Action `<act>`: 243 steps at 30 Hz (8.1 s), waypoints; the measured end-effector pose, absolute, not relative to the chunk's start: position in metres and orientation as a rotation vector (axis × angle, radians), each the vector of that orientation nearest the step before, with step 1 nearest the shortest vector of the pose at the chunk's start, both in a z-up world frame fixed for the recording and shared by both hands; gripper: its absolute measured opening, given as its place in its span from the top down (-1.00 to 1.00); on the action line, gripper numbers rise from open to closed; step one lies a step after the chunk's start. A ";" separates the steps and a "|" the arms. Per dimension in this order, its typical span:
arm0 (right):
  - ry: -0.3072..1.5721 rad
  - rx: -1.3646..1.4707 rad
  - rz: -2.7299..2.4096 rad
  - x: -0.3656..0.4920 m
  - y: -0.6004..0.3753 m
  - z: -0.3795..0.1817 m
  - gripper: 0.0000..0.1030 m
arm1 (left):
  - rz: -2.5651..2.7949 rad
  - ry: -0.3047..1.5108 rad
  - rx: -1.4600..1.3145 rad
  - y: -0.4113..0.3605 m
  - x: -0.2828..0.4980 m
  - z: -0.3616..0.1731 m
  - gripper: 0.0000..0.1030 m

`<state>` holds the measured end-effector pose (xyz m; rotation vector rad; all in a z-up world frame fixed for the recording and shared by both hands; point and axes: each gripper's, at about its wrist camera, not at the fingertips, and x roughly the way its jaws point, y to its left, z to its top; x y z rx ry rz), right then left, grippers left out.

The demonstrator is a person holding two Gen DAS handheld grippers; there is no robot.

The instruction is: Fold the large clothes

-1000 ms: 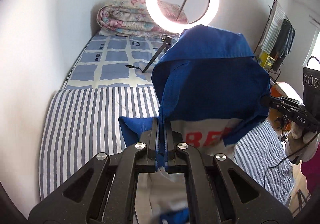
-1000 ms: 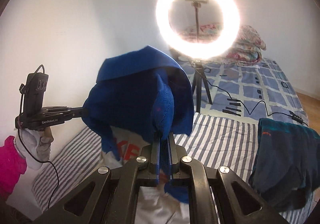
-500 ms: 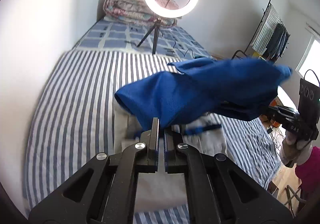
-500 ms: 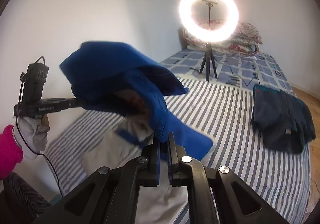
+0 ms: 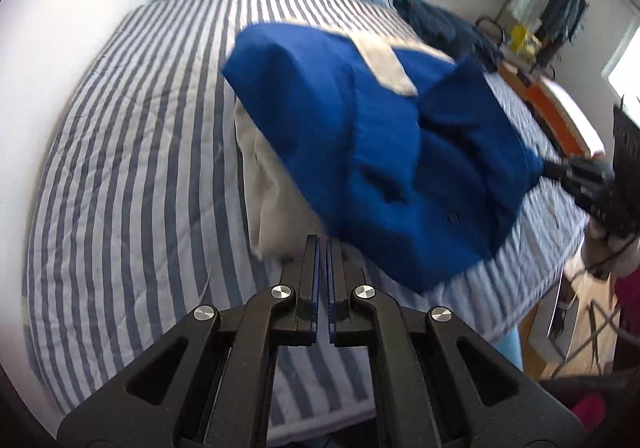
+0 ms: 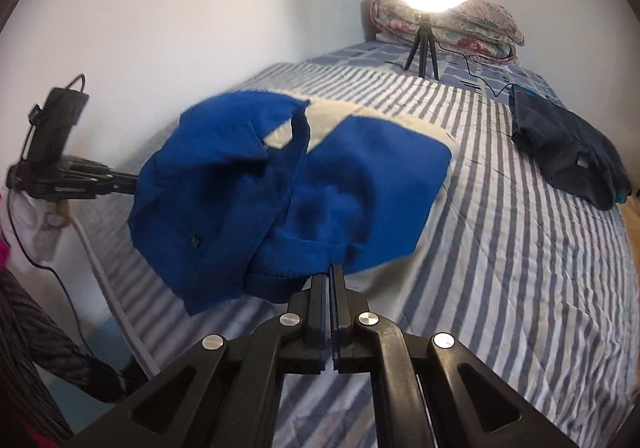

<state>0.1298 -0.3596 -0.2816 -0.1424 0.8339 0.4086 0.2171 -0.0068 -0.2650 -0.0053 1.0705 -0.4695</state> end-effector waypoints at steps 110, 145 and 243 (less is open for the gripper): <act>0.866 0.113 0.602 0.194 -0.340 -0.272 0.47 | -0.274 1.023 -0.192 -0.009 0.298 -0.271 0.56; 1.078 0.539 0.490 0.248 -0.466 -0.352 -0.67 | -0.460 1.236 -0.918 0.096 0.380 -0.362 -0.30; 0.757 -0.016 -0.018 0.404 -0.693 -0.116 0.45 | -0.805 0.853 -0.345 -0.429 0.567 -0.164 0.59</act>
